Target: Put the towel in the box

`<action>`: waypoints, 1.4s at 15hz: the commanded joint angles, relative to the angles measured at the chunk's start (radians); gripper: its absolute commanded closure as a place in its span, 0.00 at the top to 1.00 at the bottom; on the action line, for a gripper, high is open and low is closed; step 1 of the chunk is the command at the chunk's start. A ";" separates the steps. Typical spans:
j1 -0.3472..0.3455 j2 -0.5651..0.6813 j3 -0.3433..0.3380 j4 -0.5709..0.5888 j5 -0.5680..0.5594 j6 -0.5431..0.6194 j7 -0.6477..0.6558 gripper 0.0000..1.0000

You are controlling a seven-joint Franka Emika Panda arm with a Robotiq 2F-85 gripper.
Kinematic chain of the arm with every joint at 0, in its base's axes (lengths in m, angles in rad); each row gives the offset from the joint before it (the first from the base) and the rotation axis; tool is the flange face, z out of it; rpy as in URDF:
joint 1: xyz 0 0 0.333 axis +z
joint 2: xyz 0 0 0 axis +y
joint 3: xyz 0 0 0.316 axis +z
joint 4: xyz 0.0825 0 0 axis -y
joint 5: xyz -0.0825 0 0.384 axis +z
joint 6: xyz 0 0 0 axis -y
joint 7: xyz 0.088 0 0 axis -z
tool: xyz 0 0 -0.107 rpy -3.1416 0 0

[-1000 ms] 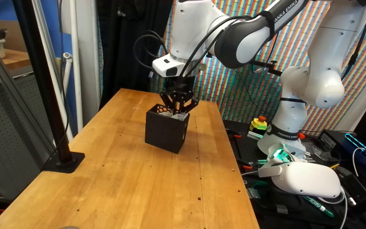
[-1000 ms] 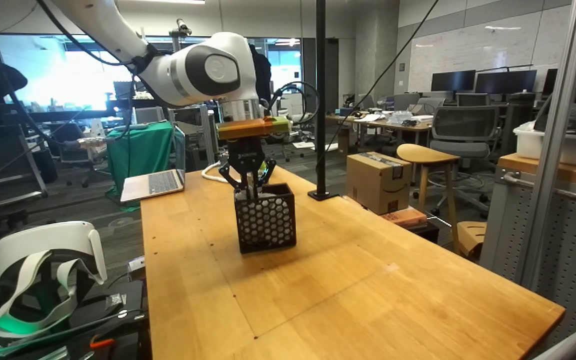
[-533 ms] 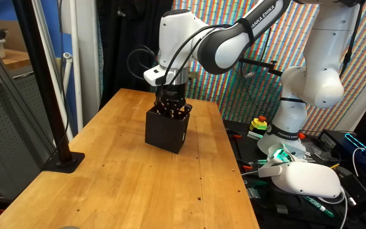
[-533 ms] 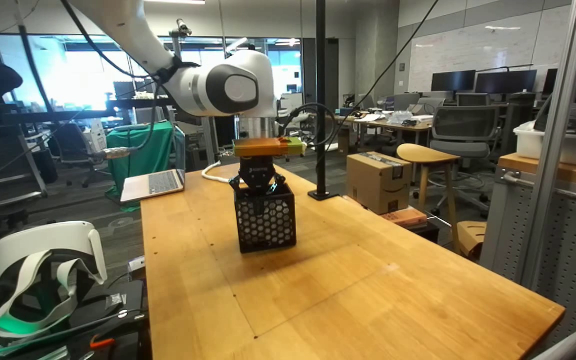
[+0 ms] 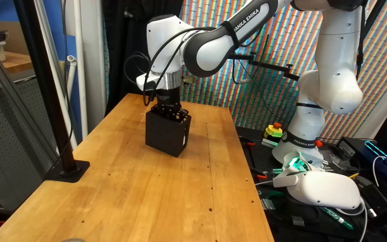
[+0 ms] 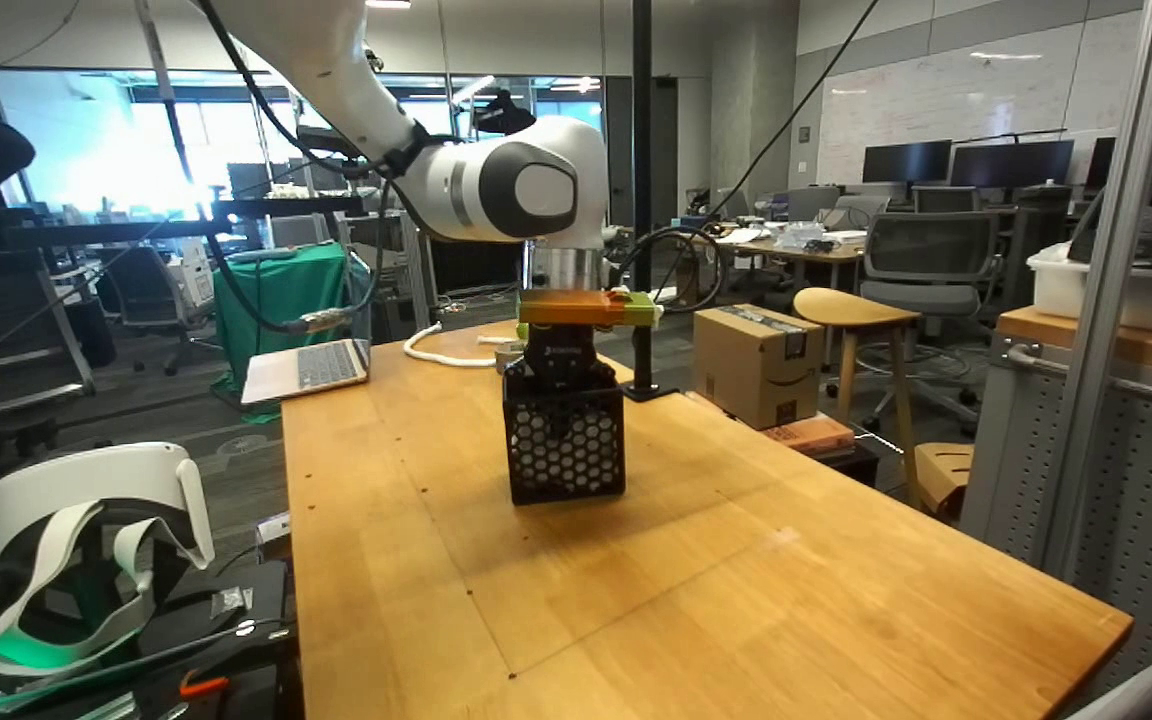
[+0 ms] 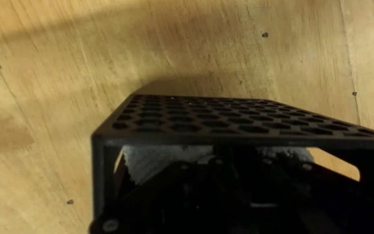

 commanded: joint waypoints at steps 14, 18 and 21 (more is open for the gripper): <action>0.037 -0.283 0.032 -0.140 -0.139 -0.016 0.118 0.16; 0.047 -0.366 0.030 -0.170 -0.158 -0.021 0.124 0.16; 0.052 -0.392 0.028 -0.195 -0.157 0.006 0.120 0.16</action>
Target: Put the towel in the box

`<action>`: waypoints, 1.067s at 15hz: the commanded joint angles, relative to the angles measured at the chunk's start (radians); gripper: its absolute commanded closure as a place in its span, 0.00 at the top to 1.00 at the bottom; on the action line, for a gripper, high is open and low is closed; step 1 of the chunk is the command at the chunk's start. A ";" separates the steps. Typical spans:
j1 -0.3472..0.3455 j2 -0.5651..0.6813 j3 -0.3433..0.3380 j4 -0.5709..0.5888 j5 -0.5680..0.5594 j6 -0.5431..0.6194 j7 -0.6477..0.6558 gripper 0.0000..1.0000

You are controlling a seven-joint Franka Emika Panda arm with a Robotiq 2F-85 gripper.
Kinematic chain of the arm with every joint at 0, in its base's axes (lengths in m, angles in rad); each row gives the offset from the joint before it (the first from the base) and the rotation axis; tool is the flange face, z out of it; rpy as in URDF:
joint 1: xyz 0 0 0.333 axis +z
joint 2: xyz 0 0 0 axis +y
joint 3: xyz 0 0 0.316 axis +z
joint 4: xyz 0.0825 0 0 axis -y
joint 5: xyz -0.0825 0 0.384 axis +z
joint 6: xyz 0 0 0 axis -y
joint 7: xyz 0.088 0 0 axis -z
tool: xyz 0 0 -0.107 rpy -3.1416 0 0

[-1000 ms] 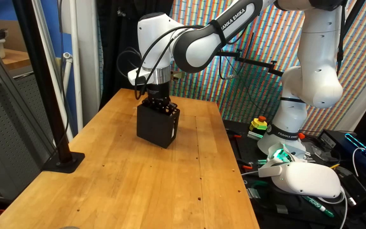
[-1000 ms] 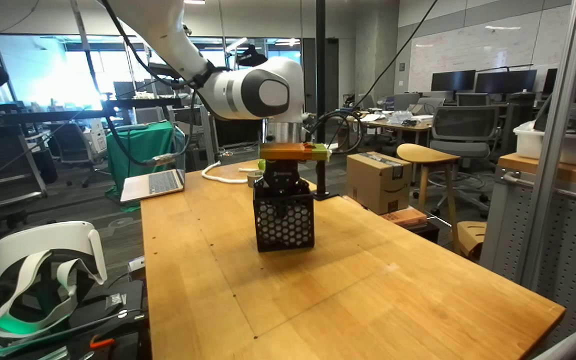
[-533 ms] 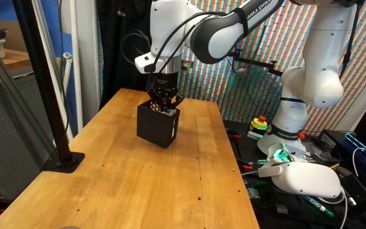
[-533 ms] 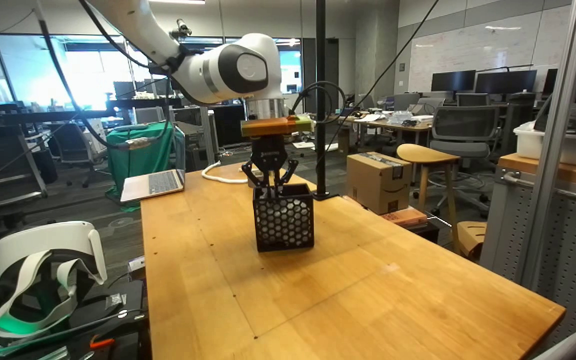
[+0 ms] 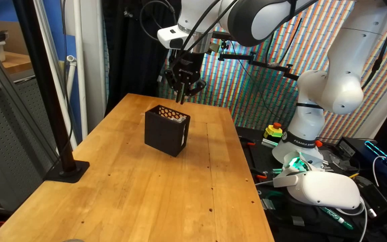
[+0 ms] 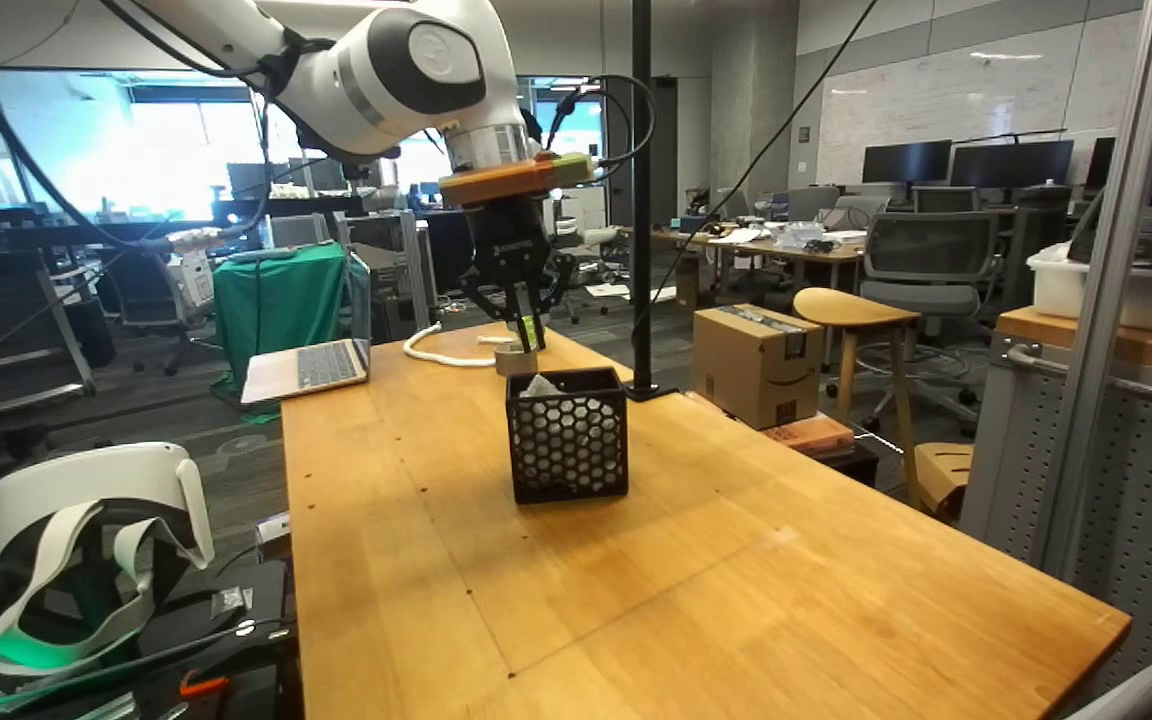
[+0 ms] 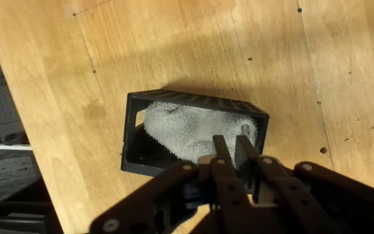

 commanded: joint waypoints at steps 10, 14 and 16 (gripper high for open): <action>0.030 0.045 0.013 -0.075 -0.111 0.144 0.190 0.16; 0.024 0.091 0.005 -0.067 -0.130 0.166 0.248 0.16; 0.017 0.104 -0.002 -0.063 -0.121 0.171 0.245 0.16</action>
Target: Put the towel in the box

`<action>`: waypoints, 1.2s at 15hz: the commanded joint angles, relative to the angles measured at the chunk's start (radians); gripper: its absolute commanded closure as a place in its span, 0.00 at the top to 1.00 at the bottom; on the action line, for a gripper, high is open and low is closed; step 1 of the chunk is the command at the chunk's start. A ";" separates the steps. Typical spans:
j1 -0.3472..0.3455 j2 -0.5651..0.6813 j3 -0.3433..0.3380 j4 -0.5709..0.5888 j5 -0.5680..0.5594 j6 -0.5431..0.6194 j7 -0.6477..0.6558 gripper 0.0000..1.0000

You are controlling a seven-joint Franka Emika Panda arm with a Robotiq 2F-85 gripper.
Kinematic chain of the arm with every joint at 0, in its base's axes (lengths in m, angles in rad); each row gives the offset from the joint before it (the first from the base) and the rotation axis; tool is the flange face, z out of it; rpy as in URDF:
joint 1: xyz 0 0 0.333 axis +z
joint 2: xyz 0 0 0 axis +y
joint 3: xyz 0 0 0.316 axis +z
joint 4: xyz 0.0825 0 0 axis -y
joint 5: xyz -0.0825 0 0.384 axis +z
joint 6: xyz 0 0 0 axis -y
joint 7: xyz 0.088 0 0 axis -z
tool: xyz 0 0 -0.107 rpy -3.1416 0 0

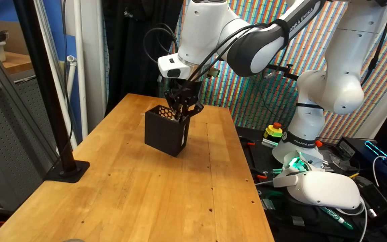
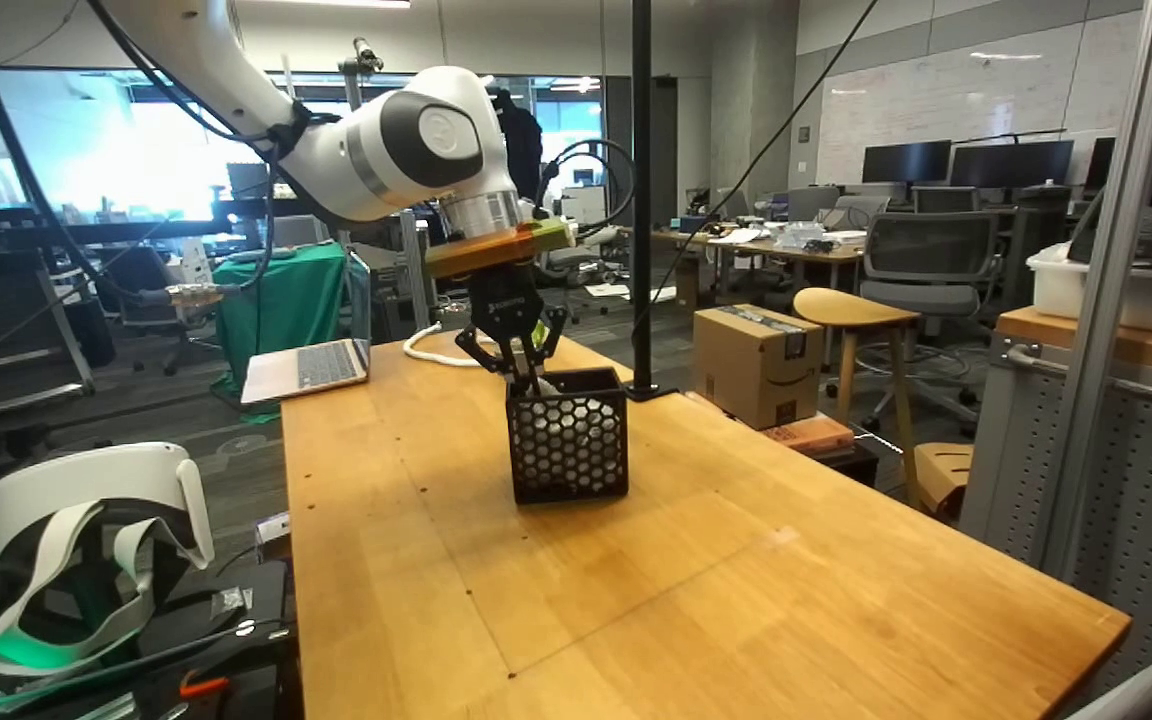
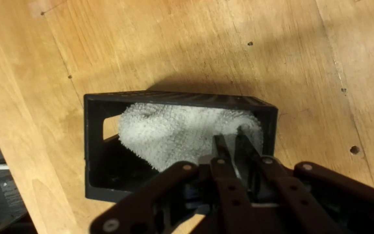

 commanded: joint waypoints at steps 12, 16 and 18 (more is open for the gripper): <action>-0.094 0.220 -0.050 0.133 0.189 0.056 -0.201 0.16; -0.121 0.331 -0.052 0.222 0.213 -0.010 -0.235 0.16; -0.133 0.370 -0.057 0.267 0.223 -0.062 -0.237 0.16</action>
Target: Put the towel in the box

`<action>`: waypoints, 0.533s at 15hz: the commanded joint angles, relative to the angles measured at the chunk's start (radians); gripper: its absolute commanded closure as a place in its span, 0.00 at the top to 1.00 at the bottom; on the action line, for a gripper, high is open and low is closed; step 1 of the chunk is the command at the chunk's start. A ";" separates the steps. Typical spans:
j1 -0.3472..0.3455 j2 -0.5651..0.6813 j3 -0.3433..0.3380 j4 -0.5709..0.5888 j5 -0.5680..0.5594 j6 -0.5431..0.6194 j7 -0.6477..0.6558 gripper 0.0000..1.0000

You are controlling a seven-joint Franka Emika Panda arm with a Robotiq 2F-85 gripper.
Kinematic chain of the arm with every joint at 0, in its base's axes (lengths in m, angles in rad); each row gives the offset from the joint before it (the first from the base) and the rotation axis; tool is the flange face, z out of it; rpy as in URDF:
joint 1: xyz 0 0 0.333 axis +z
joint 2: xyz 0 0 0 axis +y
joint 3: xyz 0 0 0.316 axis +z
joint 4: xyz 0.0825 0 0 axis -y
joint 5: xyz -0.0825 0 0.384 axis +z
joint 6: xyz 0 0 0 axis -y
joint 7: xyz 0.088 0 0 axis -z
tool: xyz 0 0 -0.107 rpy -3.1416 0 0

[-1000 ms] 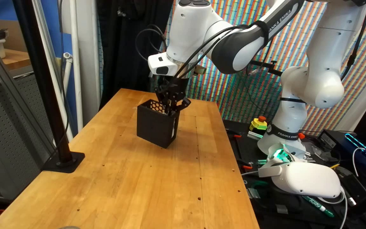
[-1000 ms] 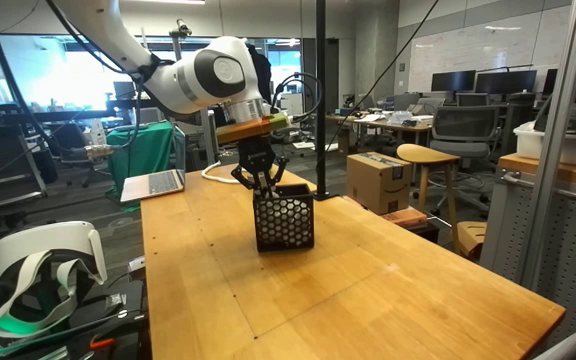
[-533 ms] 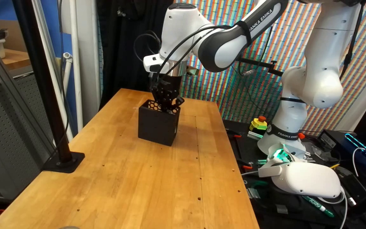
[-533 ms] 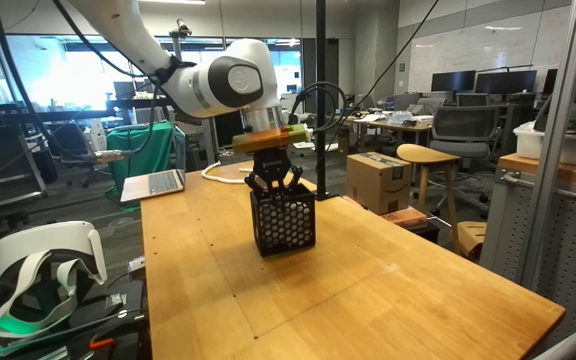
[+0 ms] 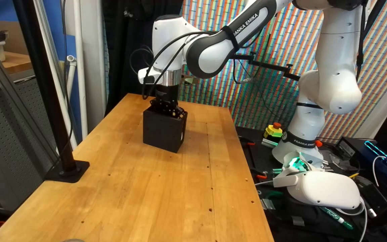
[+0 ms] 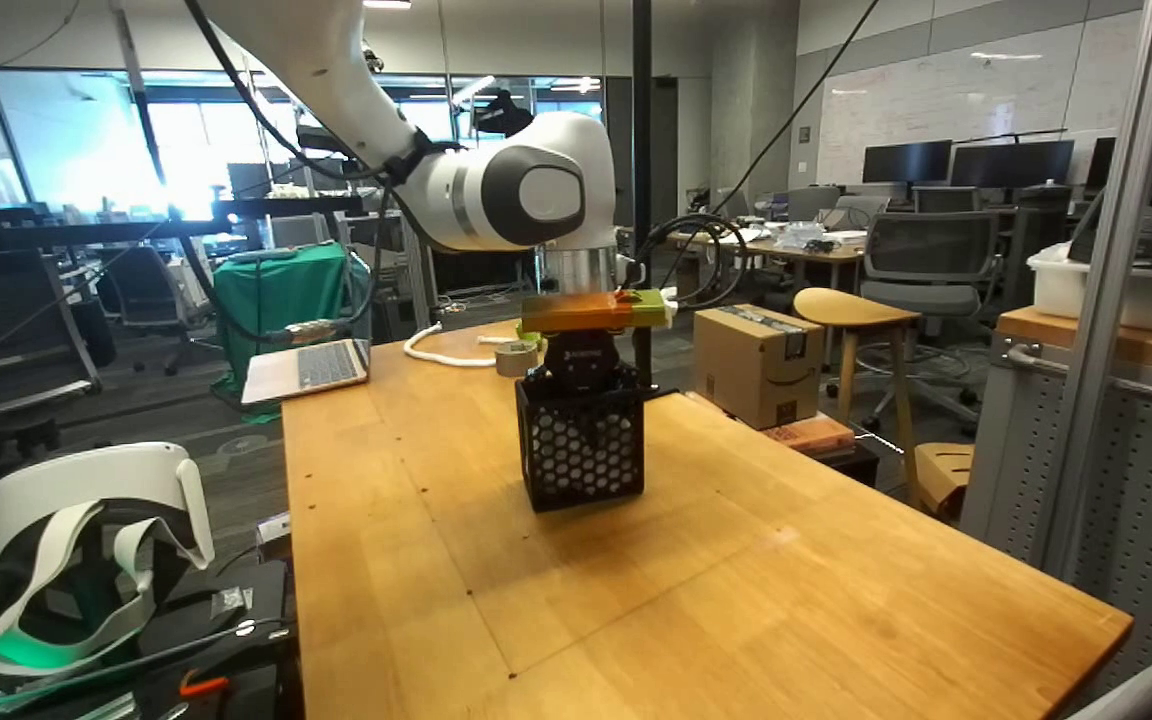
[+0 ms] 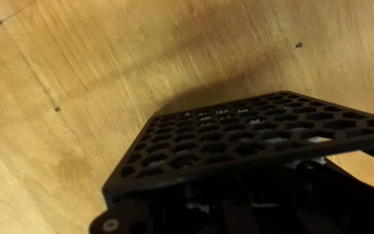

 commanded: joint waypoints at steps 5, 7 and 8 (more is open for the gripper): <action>-0.023 0.126 -0.002 0.132 0.038 -0.131 -0.021 0.16; -0.007 0.070 0.002 0.105 0.013 -0.126 0.003 0.16; 0.002 0.040 0.002 0.086 -0.005 -0.120 0.018 0.16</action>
